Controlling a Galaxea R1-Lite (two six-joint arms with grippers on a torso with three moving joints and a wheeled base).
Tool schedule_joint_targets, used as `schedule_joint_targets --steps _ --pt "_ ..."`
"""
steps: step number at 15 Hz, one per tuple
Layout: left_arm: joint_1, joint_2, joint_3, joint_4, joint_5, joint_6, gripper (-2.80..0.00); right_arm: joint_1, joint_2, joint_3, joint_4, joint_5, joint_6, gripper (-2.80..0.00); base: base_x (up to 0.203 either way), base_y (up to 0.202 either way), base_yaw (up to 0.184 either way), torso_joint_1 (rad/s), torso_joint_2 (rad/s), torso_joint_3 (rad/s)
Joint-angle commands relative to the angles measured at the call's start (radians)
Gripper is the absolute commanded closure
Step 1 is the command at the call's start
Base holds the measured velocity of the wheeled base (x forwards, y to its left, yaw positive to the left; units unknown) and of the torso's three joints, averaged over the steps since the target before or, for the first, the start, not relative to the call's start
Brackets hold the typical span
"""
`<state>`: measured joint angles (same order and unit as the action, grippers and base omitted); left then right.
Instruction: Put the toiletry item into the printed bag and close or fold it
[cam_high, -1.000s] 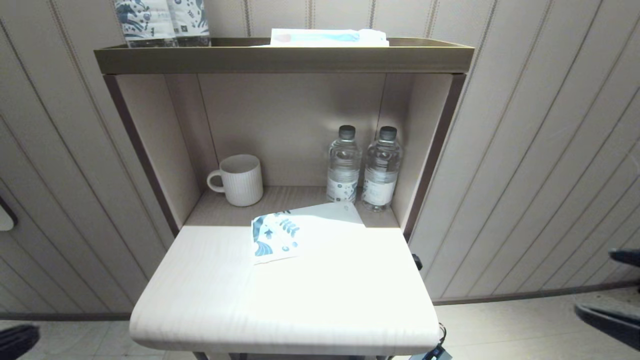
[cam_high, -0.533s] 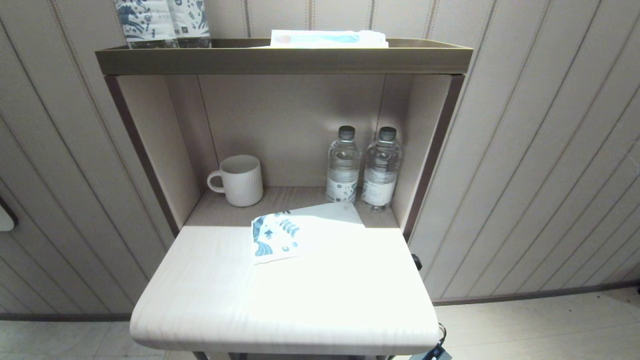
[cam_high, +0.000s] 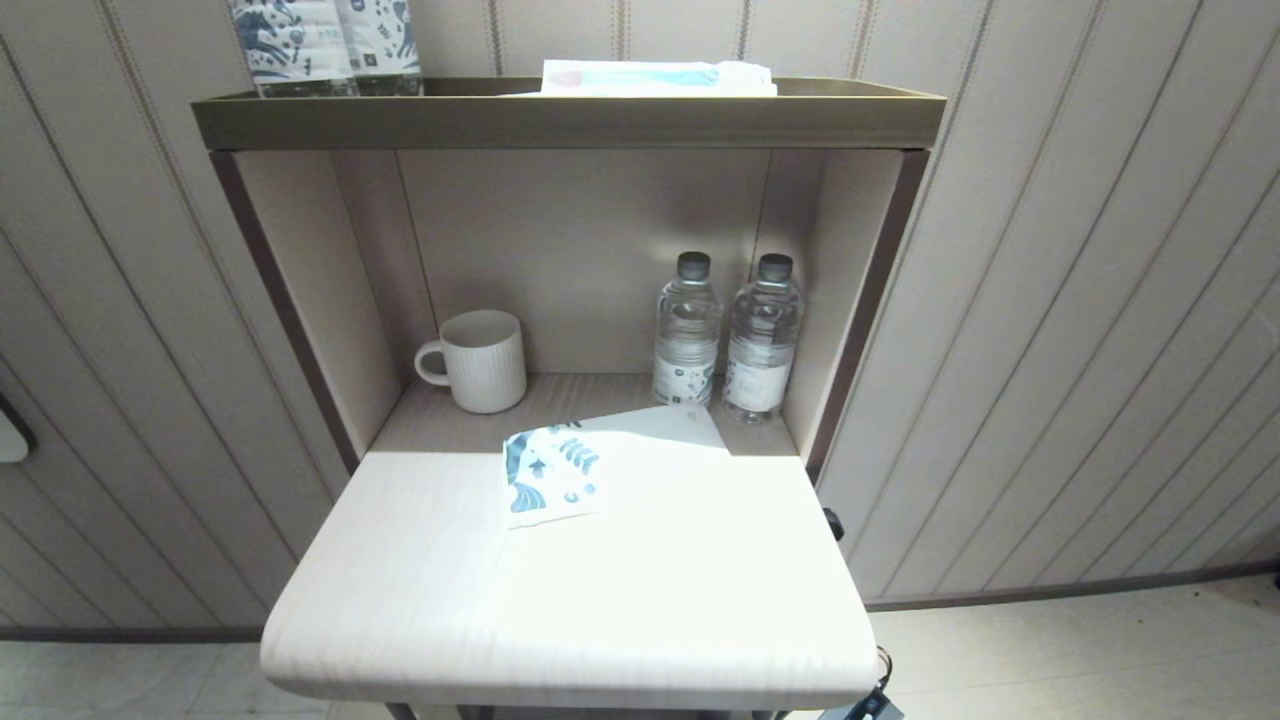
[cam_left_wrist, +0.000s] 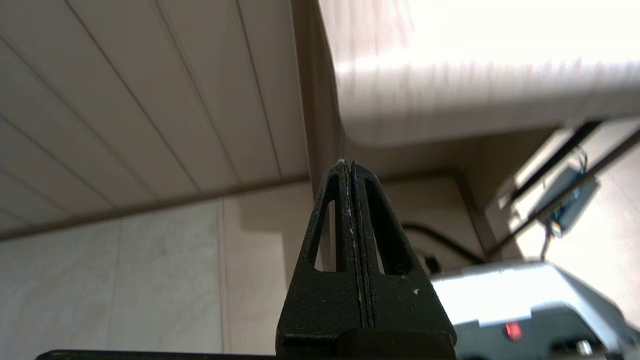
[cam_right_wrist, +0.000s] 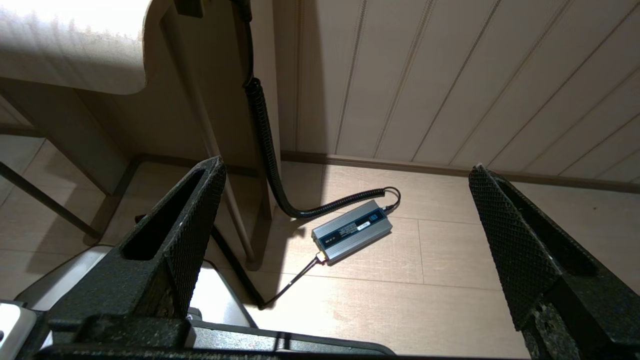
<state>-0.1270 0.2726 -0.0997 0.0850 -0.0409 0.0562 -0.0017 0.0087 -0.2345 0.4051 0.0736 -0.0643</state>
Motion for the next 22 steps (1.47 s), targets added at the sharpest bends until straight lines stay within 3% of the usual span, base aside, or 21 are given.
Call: schedule_joint_targets --steps 1,5,6,14,16,18,20,22 --pt "0.000 0.005 0.031 -0.031 0.003 -0.003 0.00 0.000 -0.009 0.009 -0.003 0.002 -0.002 -2.80 0.000 0.000 0.000 0.000 0.00 0.000" --pt "0.000 0.005 0.031 -0.031 -0.004 0.001 0.00 0.000 -0.009 0.011 -0.005 0.002 0.011 -2.80 0.000 0.000 0.000 0.000 0.00 0.000" --pt "0.000 0.005 0.029 -0.031 -0.005 -0.004 0.00 0.000 -0.009 0.011 -0.006 0.001 0.002 0.00 0.000 0.000 0.000 0.000 0.00 0.000" --pt "0.000 0.005 0.031 -0.031 -0.005 -0.007 0.00 0.000 -0.009 0.012 -0.005 0.003 0.023 0.00 0.000 0.000 0.000 0.000 0.00 0.000" --pt "0.002 0.004 0.031 -0.032 0.031 0.028 0.00 0.000 -0.009 0.023 -0.019 0.000 0.020 0.00 0.000 0.000 0.000 0.000 0.00 0.000" --pt "0.053 -0.004 0.029 -0.028 0.101 0.029 0.00 0.000 -0.009 0.079 -0.143 -0.046 0.018 0.00 0.000 0.000 0.000 0.000 0.00 0.000" --pt "0.093 -0.107 0.019 0.003 0.105 0.025 0.00 0.000 -0.009 0.154 -0.270 -0.138 0.012 0.00 0.000 0.000 0.000 0.000 0.00 0.000" --pt "0.114 -0.249 0.003 0.053 0.104 0.024 0.00 0.000 -0.009 0.167 -0.299 -0.138 0.030 0.00 0.000 0.000 0.000 0.000 0.00 0.000"
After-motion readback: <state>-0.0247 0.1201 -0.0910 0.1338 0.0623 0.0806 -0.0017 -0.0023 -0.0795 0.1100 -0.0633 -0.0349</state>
